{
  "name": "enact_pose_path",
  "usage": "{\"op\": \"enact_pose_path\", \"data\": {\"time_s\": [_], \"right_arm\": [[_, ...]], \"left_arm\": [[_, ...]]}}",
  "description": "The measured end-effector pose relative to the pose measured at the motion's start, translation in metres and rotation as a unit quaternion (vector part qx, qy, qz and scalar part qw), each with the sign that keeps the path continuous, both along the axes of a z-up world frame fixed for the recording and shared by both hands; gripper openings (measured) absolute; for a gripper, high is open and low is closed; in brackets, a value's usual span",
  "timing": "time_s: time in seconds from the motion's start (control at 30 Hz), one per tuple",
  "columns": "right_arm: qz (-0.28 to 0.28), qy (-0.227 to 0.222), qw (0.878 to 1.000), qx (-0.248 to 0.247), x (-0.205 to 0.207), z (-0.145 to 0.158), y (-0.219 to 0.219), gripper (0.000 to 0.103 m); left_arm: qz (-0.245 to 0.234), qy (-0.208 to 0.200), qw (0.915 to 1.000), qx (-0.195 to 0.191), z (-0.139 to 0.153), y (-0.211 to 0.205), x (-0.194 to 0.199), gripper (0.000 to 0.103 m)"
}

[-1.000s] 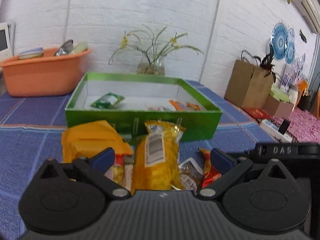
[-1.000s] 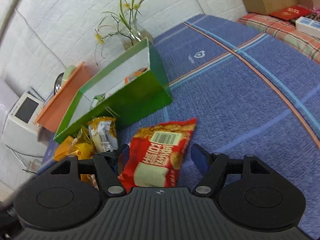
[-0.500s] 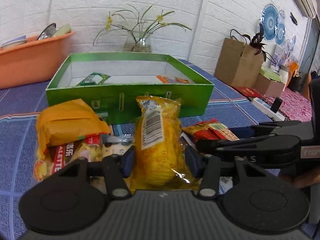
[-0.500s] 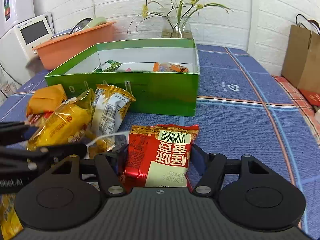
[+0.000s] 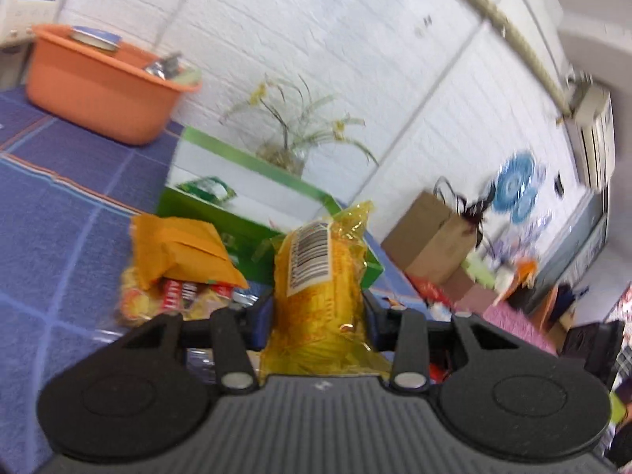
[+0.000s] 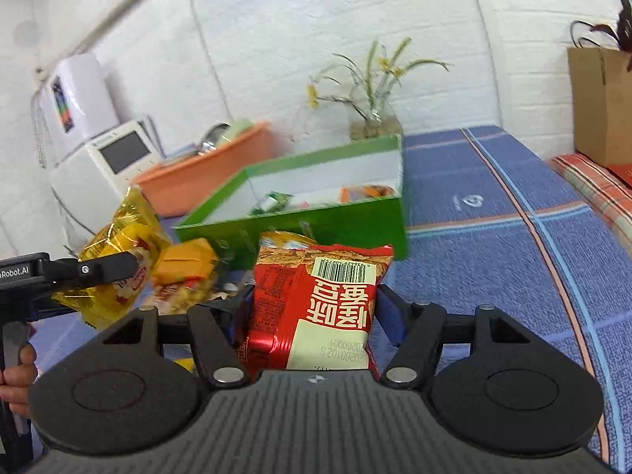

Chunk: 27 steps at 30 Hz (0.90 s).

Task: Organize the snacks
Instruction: 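Carry both bags into the green box and open both tools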

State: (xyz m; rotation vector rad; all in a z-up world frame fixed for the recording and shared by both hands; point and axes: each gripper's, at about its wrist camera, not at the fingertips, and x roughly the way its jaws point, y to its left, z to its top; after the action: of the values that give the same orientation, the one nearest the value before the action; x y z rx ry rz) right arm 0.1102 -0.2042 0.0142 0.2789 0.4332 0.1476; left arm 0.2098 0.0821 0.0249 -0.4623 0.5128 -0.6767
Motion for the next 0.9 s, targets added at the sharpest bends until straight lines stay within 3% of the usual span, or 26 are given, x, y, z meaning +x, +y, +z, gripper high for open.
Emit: {"op": "enact_pose_path", "data": {"time_s": [0.2,0.43,0.57,0.77,0.9], "right_arm": [[0.052,-0.01,0.998,0.028,-0.007,0.005,0.015,0.103],[0.078,-0.009,0.997,0.022,-0.002,0.003,0.032,0.103],[0.074,-0.026,0.996,0.03,0.008,0.009,0.027,0.103],[0.009,-0.108,0.994,0.028,0.047,0.035,0.0,0.103],[-0.009,-0.125,0.992,0.015,0.075,0.033,-0.012,0.103]], "left_arm": [[0.084,-0.017,0.9961,-0.021,0.012,0.053,-0.04,0.04],[0.126,-0.032,0.9912,0.025,0.022,0.053,-0.043,0.04],[0.113,-0.04,0.9913,0.053,0.031,0.033,-0.015,0.04],[0.095,-0.065,0.9905,0.076,0.052,-0.017,0.051,0.04],[0.122,-0.085,0.9828,0.109,0.051,-0.049,0.094,0.04]]}}
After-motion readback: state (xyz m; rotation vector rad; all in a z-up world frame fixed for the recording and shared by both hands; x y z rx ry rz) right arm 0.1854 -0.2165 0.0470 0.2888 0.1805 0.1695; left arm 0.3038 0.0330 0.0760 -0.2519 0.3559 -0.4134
